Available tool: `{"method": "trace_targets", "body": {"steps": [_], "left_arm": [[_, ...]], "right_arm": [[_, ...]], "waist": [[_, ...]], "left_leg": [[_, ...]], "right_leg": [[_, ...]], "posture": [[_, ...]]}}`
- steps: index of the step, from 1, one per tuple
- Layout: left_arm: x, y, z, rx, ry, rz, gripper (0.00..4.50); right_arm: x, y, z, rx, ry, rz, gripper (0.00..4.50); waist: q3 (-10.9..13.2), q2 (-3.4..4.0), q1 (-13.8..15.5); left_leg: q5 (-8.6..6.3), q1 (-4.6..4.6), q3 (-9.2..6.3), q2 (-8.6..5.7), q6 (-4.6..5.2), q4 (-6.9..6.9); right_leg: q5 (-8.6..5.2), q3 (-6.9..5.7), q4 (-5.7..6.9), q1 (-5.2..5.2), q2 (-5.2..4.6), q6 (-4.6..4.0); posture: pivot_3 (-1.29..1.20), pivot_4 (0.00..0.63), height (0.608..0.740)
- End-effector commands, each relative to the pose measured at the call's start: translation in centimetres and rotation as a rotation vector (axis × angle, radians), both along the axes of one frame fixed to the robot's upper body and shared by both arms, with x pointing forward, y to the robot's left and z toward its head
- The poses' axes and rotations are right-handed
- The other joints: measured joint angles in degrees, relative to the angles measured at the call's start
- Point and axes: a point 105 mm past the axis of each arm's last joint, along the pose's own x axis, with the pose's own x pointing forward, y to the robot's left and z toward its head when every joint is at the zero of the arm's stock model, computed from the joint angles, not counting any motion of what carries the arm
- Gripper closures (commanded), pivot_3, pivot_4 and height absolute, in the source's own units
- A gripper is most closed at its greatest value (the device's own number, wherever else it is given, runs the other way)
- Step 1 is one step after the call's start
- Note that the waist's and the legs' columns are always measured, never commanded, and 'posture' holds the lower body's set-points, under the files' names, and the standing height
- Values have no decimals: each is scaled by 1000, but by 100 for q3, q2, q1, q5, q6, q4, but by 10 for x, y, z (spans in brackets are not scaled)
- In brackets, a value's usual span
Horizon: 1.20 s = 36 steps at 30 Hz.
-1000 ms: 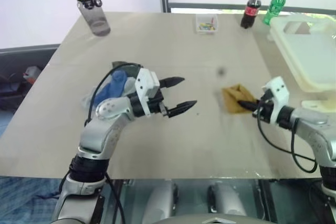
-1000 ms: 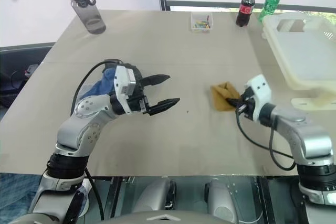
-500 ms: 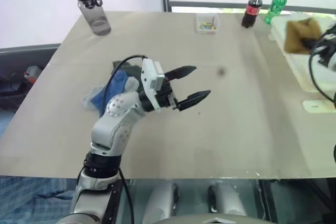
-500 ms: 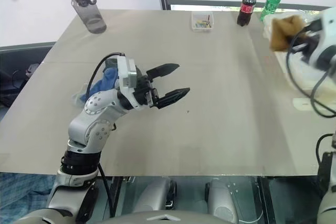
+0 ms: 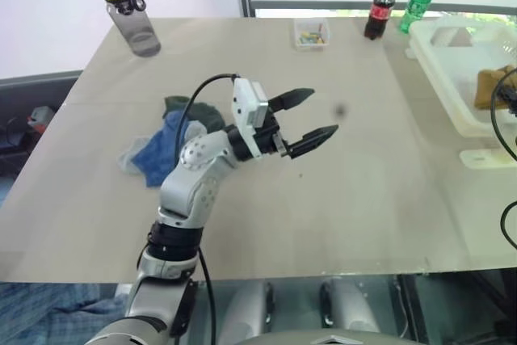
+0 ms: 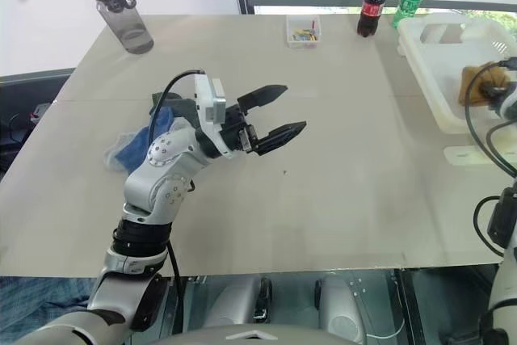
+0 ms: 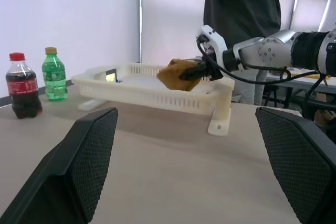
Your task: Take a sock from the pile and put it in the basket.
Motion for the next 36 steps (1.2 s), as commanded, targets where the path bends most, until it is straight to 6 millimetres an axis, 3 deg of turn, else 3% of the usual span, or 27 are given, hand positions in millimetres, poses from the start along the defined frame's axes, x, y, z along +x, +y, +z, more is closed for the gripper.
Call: {"method": "trace_targets", "body": {"steps": [1,7,15,20,23,25,27,29,31,36], "left_arm": [[-3,-1,10,-16,-49,-1,0],[-4,-1,4,-2,-32,-8,0],[-2,0,-1,11,-17,0,0],[-1,2,-6,26,-1,15,0],[-1,8,-12,52,22,41,0],[-3,13,-18,79,31,59,0],[-8,24,-30,110,76,106,0],[-15,38,-43,136,124,158,0],[-20,52,-55,167,166,225,0],[-43,85,-79,212,290,353,0]], "right_arm": [[0,-4,30,-77,-80,-11,142],[-5,-11,34,-139,-51,-23,22],[-12,6,62,-185,-88,183,22],[-17,43,86,-164,-158,379,22],[-29,96,85,-117,-181,642,22],[-43,128,74,-63,-171,779,22],[-70,165,30,7,-71,962,22],[-100,185,-15,90,55,1067,22],[-118,191,-40,135,91,1083,22],[-138,177,-66,117,92,1073,22]], "waist": [[0,1,-1],[1,1,5],[9,15,4],[9,15,3],[9,15,10],[8,15,12],[7,12,20],[6,13,74],[6,13,150],[12,18,132]], "left_leg": [[0,0,0,0,0,0],[0,1,0,0,-1,2],[0,1,-1,0,-1,2],[0,2,-1,2,-1,5],[0,1,-8,5,0,7],[0,-1,-10,6,0,8],[-1,-4,-18,10,0,11],[-1,-7,-38,13,1,7],[-2,-21,-43,10,2,11],[-19,10,-25,-3,31,21]], "right_leg": [[0,0,0,0,0,0],[0,0,3,0,0,0],[0,0,2,0,0,1],[1,0,8,0,0,1],[0,-4,10,0,1,1],[0,-6,12,0,1,1],[0,-7,12,1,0,1],[0,-5,5,7,-1,0],[0,-8,5,-1,-5,0],[7,-2,13,17,-16,11]], "posture": [[0,150,740],[0,150,740],[0,150,740],[0,150,740],[0,150,740],[0,150,740],[0,150,740],[0,150,740],[0,150,740],[0,150,740]]}}
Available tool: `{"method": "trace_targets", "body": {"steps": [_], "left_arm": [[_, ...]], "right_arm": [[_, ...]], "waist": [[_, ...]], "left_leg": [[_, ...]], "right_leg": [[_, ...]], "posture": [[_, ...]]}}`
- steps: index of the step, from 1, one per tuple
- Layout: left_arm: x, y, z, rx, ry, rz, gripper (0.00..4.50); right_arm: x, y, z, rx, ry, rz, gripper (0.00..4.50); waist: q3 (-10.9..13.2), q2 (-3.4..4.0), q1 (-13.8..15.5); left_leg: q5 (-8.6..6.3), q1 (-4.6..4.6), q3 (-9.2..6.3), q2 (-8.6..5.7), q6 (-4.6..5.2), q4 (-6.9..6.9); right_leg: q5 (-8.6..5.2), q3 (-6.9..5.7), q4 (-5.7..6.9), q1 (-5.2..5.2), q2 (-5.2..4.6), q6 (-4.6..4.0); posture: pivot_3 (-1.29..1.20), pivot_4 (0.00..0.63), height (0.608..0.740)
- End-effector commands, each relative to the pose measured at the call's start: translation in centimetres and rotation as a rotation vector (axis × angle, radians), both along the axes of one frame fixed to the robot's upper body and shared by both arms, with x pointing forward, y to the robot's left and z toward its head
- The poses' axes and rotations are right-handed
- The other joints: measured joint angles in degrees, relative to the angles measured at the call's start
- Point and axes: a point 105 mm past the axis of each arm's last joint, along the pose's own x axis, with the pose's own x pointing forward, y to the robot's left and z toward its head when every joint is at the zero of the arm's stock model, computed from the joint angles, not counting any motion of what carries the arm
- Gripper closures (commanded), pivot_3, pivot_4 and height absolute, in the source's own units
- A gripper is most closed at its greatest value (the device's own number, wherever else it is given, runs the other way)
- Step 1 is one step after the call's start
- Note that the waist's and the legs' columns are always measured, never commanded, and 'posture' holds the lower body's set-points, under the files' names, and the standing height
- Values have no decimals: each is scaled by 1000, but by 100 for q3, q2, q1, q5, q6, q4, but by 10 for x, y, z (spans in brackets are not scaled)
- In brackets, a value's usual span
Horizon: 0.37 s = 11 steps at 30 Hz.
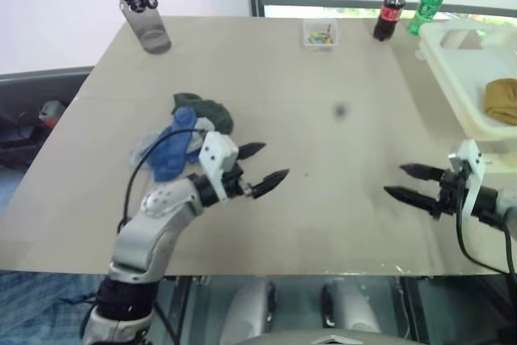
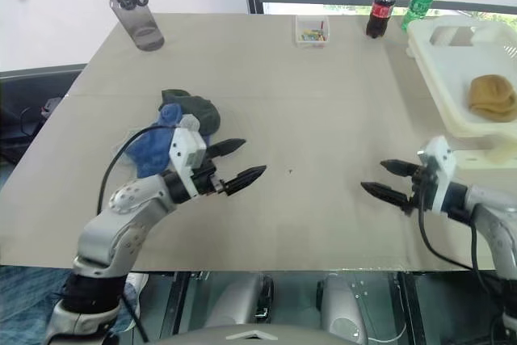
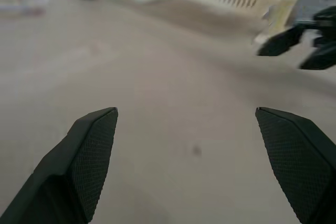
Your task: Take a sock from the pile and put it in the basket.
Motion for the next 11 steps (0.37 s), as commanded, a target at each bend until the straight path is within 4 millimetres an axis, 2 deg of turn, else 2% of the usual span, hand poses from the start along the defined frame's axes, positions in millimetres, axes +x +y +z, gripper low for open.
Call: {"method": "trace_targets", "body": {"steps": [1,7,11], "left_arm": [[-19,12,8,4,-10,40,0],[-41,40,-5,19,67,130,0],[-49,48,-5,26,78,155,0]], "right_arm": [[-6,-15,12,-45,-106,0,22],[-7,-32,21,-40,-174,5,22],[-5,-35,26,-27,-186,20,22]], "waist": [[0,-2,-8],[-2,0,-11],[-2,0,-1]], "left_leg": [[-1,20,0,2,1,0],[0,37,-5,13,-1,-2],[-1,31,-5,14,-1,-4]], "right_leg": [[0,0,-2,20,1,0],[-2,11,7,27,10,-4],[-2,11,0,27,6,-5]], "posture": [[0,150,740],[0,150,740],[0,150,740]]}}
